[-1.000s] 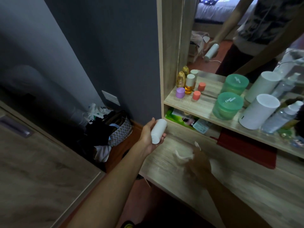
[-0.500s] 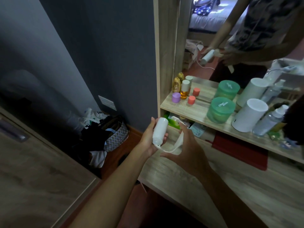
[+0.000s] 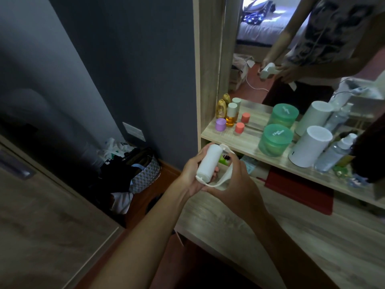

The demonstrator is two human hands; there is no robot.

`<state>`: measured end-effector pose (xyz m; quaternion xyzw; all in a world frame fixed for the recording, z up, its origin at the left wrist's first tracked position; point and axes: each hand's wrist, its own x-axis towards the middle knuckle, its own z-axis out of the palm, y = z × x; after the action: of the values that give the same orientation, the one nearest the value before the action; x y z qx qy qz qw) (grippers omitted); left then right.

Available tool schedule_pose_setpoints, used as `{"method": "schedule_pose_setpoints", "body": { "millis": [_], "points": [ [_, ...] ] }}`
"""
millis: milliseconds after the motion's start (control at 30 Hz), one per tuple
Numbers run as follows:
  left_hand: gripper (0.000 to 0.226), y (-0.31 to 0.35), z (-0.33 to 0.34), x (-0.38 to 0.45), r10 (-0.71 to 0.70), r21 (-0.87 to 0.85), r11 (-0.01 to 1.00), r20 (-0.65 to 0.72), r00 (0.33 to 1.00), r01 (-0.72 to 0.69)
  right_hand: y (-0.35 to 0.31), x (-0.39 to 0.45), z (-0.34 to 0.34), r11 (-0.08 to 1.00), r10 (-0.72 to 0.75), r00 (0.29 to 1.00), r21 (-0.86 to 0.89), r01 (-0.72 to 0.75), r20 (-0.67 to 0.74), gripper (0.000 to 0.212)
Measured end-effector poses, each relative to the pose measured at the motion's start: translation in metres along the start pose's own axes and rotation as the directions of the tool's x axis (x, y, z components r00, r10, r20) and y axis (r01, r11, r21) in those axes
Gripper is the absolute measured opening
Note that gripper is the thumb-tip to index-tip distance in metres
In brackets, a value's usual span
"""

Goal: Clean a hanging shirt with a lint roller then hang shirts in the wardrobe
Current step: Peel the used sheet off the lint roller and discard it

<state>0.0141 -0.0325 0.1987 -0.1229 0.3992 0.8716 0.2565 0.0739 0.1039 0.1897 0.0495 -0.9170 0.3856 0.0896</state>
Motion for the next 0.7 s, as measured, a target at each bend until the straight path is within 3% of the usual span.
{"method": "schedule_pose_setpoints", "body": {
  "millis": [300, 367, 433, 533, 700],
  "points": [
    [0.029, -0.003, 0.004, -0.001, 0.049, 0.095, 0.994, -0.03, 0.998, -0.046, -0.009, 0.001, -0.012, 0.995, 0.095, 0.994, 0.038, -0.097, 0.058, 0.118],
    [0.031, -0.006, 0.0, -0.002, 0.072, 0.108, 0.992, -0.03, 0.997, -0.068, -0.007, 0.005, -0.019, 0.975, 0.102, 0.98, 0.181, -0.133, 0.169, 0.105],
    [0.034, -0.01, -0.002, -0.004, 0.074, 0.09, 0.993, -0.003, 0.997, -0.074, -0.003, 0.012, -0.028, 0.878, 0.078, 0.954, 0.433, -0.203, 0.29, 0.075],
    [0.034, -0.011, 0.001, -0.009, 0.071, 0.146, 0.986, 0.032, 0.997, -0.075, 0.009, 0.022, -0.028, 0.898, 0.044, 0.99, 0.43, -0.099, 0.136, 0.042],
    [0.037, -0.017, 0.005, -0.011, 0.098, 0.408, 0.903, 0.1, 0.99, -0.131, 0.023, 0.032, -0.017, 0.949, 0.053, 0.998, 0.311, -0.057, 0.023, 0.028]
  ]
}}
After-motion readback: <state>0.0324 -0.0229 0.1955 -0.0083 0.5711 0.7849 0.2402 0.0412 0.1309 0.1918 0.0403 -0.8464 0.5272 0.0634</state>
